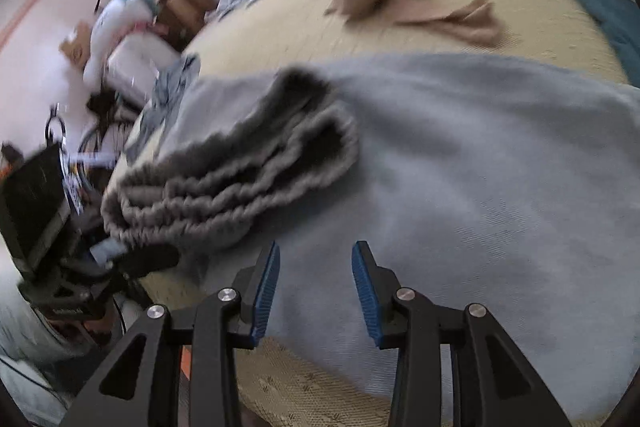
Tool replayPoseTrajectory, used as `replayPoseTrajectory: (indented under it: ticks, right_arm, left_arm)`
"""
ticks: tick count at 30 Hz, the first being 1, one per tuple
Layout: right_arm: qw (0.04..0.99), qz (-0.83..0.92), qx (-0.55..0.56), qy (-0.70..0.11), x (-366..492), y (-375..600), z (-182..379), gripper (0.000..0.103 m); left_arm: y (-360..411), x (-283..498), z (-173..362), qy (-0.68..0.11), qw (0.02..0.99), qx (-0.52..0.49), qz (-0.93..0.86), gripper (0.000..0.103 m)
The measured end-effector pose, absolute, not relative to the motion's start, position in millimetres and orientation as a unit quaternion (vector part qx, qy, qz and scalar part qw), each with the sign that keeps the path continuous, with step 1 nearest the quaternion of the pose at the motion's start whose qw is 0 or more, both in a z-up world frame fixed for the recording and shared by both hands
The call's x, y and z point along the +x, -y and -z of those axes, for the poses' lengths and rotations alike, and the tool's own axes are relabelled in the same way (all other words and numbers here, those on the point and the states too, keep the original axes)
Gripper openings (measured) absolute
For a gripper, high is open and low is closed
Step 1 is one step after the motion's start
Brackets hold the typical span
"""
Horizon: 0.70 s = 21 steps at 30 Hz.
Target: Fold clothes
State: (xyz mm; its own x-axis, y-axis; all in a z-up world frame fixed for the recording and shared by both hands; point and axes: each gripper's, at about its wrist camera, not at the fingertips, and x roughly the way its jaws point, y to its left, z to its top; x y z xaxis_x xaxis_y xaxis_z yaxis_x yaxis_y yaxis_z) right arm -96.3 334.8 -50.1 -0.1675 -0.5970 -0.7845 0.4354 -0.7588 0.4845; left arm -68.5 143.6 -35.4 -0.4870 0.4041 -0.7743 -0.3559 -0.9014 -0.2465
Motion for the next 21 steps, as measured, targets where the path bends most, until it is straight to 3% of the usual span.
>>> replayPoseTrajectory:
  ticks: [4,8,12,16,21]
  right_arm:
    - [0.351,0.762,0.540,0.068,-97,-325,45,0.041]
    - [0.360,0.765,0.529,0.069,-97,-320,40,0.041]
    - [0.378,0.764,0.519,0.059,-93,-305,36,0.041]
    - [0.390,0.758,0.521,0.038,-92,-288,37,0.041]
    - [0.393,0.747,0.536,0.011,-96,-265,48,0.041]
  left_arm:
    - [-116,-69,18,0.082,0.193,-0.436,-0.875,0.036]
    - [-57,-67,-19,0.169,0.155,-0.393,-0.890,0.034]
    - [28,-43,-60,0.262,0.102,-0.315,-0.906,0.034]
    - [115,4,-94,0.308,0.019,-0.222,-0.925,0.033]
    - [235,57,-85,0.369,-0.096,-0.162,-0.910,0.033]
